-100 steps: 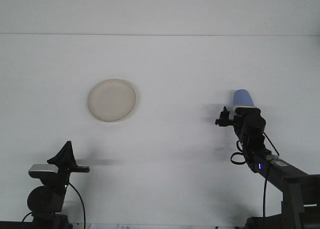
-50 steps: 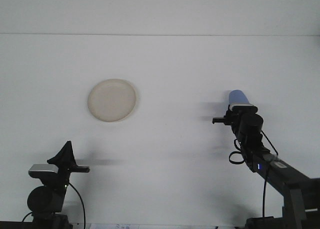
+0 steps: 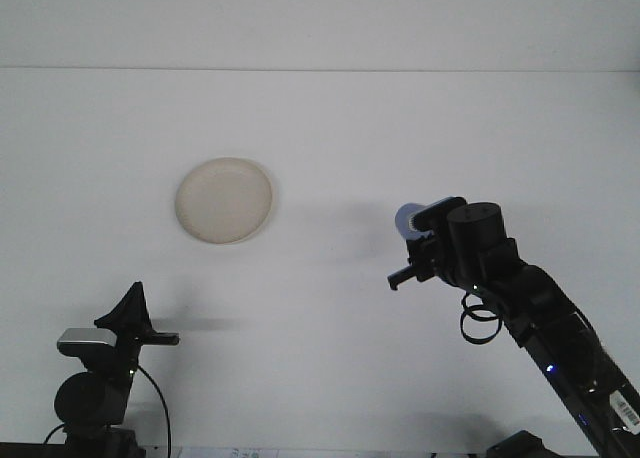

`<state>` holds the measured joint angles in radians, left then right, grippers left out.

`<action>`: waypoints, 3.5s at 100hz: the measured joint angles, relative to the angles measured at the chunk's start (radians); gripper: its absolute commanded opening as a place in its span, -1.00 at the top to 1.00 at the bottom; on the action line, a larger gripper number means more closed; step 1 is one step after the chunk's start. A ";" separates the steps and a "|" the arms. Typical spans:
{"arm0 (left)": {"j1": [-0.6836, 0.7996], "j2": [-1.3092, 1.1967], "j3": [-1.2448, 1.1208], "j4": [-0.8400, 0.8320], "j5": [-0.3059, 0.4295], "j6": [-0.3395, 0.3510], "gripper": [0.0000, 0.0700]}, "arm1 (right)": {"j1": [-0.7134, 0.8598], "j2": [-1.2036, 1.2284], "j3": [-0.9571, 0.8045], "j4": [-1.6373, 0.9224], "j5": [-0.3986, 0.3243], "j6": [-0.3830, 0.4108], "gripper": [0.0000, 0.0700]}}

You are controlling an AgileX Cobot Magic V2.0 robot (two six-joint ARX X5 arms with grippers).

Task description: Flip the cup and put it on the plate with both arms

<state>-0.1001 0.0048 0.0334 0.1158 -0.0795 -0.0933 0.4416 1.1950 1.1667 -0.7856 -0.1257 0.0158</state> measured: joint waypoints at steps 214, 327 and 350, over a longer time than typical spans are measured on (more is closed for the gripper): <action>0.000 0.000 0.000 0.000 0.000 0.000 0.97 | -0.035 0.222 0.526 -0.546 0.100 -0.121 -0.60; 0.000 0.061 0.205 -0.215 0.004 -0.116 0.97 | -0.418 -0.594 -0.248 0.027 0.101 0.011 0.99; 0.000 0.382 0.669 -0.580 0.082 -0.117 0.97 | -0.417 -0.594 -0.248 0.028 0.101 0.011 0.99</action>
<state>-0.1001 0.3866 0.7025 -0.4641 0.0021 -0.2108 0.0242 0.6010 0.9184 -0.7578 -0.0250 0.0273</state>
